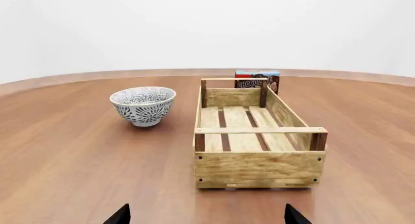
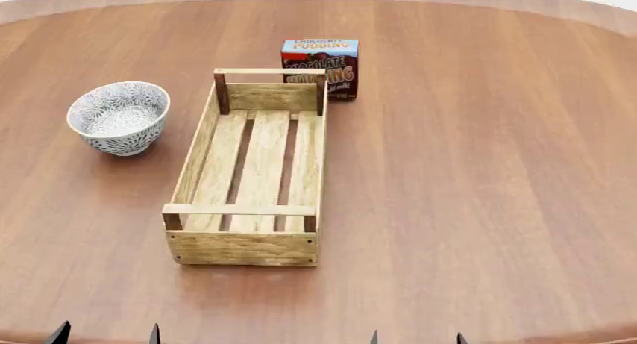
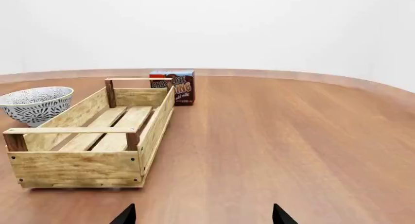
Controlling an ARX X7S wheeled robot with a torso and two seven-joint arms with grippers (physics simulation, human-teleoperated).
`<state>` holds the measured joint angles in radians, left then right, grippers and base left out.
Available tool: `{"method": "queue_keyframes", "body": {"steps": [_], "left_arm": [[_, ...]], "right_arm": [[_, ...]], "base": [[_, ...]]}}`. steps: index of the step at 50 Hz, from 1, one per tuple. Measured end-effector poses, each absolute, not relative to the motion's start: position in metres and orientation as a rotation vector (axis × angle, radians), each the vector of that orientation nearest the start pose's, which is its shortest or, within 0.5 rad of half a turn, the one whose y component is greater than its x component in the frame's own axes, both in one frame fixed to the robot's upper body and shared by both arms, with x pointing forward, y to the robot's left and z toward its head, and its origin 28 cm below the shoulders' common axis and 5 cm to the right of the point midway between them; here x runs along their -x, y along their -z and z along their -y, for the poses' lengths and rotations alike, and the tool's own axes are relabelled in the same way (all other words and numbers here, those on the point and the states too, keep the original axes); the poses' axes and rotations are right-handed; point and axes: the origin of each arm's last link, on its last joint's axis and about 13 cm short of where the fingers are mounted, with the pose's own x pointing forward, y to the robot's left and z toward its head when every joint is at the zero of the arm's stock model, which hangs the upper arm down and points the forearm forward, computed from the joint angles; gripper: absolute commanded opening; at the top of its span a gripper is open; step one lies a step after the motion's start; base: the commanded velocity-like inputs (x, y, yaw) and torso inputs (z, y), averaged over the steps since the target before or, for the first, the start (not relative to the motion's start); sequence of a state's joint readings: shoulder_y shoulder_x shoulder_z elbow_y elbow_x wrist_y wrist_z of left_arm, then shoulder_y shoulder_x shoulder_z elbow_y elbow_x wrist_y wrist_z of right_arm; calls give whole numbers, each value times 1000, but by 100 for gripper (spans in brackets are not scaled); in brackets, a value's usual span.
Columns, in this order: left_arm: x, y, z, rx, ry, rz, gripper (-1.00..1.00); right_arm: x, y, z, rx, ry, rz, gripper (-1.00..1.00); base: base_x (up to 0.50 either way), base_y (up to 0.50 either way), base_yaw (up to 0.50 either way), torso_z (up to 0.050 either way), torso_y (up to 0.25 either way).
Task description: Pick up the bowl on the left and put it in the tray.
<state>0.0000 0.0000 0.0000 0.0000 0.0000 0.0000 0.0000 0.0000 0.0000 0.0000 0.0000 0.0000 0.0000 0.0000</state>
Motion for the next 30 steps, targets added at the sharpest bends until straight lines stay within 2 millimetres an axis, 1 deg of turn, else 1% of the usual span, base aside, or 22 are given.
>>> {"method": "queue_keyframes", "body": {"steps": [26, 30], "left_arm": [[-208, -11, -205, -10, 1, 13, 100], [-208, -10, -204, -6, 3, 13, 100]], "right_arm": [[-210, -10, 96, 8, -4, -8, 100], [-210, -10, 97, 14, -2, -5, 100]], "base": [[0, 0, 0, 0, 0], [0, 399, 0, 0, 0]]}}
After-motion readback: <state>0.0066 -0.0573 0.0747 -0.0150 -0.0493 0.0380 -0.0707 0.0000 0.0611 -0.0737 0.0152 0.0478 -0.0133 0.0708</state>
